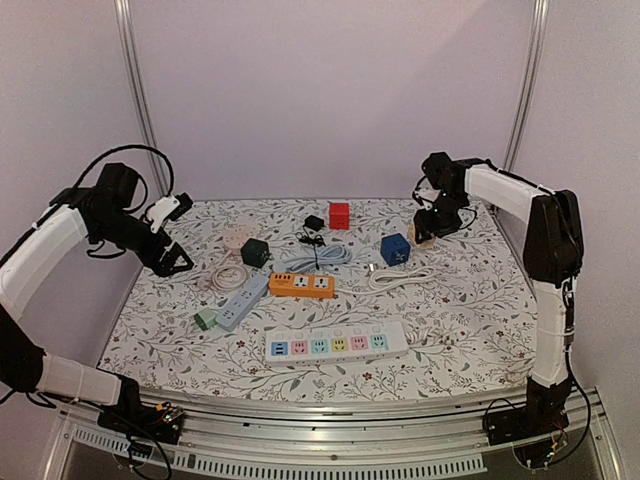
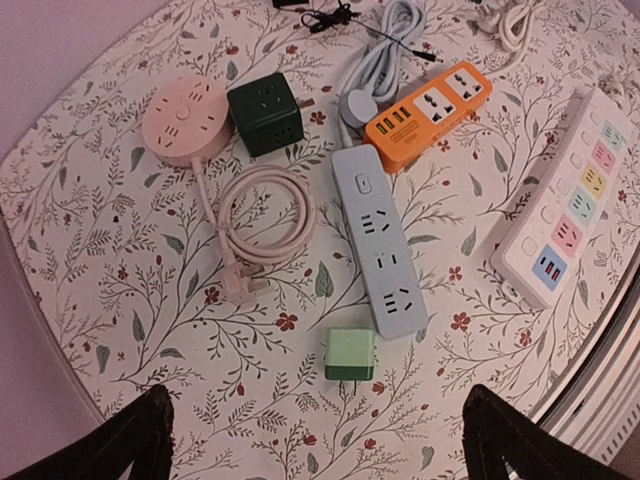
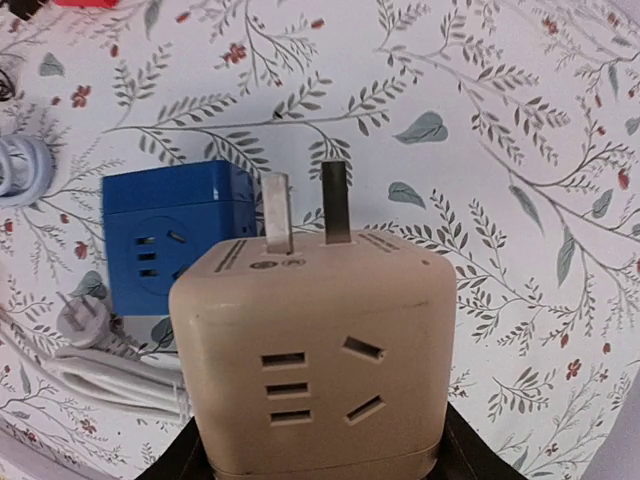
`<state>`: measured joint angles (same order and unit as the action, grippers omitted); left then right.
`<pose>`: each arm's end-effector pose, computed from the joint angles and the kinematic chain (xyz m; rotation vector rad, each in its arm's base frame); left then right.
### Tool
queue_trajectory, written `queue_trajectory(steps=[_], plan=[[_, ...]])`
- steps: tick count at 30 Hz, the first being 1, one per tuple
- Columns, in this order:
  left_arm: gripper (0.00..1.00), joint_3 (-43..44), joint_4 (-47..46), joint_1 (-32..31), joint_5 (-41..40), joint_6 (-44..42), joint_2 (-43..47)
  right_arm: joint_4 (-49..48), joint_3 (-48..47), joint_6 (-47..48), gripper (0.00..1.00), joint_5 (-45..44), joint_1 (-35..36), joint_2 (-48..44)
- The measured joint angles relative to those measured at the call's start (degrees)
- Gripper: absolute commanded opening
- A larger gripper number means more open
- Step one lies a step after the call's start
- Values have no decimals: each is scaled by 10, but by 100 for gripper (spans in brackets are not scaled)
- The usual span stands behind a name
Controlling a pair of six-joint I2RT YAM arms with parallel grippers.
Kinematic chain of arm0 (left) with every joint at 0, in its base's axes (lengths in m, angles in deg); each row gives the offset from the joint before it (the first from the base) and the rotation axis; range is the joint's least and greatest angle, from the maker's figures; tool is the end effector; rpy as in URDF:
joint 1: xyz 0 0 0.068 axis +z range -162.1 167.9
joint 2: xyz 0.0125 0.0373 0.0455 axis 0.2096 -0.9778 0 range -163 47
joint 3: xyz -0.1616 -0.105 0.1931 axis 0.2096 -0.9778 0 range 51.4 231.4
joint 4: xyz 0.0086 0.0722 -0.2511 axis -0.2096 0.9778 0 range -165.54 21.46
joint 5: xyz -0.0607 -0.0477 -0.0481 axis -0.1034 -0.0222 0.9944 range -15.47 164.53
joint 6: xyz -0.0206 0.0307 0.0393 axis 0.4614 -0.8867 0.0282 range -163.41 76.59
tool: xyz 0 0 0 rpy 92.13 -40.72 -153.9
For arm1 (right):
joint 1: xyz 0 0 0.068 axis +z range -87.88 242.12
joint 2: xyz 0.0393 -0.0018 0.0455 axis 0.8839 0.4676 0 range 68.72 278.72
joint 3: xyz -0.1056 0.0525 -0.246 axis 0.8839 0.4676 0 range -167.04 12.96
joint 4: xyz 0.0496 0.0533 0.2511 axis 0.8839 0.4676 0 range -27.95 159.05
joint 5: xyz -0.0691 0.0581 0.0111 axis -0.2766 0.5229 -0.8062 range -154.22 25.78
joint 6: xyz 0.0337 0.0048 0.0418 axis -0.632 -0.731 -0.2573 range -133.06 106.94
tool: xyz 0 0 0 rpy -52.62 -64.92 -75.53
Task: Insert the plug
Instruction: Pick up the plug from the center of the board, then adjust the plug.
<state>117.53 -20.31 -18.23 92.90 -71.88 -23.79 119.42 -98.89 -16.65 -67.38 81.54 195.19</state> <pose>0.2338 -0.0364 0.3094 0.8656 2.4054 -0.2721 0.4373 0.1521 0.2179 -0.3764 2.7976 0.0130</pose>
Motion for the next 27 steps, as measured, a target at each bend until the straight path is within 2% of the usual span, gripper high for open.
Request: queue_trajectory(steps=[5,8,11,14,19,27], plan=[[100,119,45,-4,40,2,10,-90,122,101,0,3,65,-218],[100,190,76,-21,63,14,22,-208,222,173,0,-24,179,-360],[100,262,99,-62,79,45,25,-328,289,231,0,-38,301,-440],[100,315,107,-118,93,75,23,-409,300,257,0,-50,362,-449],[100,374,106,-185,124,141,-11,-506,271,273,0,-93,405,-396],[99,391,86,-266,133,213,-104,-561,184,285,0,-149,454,-289]])
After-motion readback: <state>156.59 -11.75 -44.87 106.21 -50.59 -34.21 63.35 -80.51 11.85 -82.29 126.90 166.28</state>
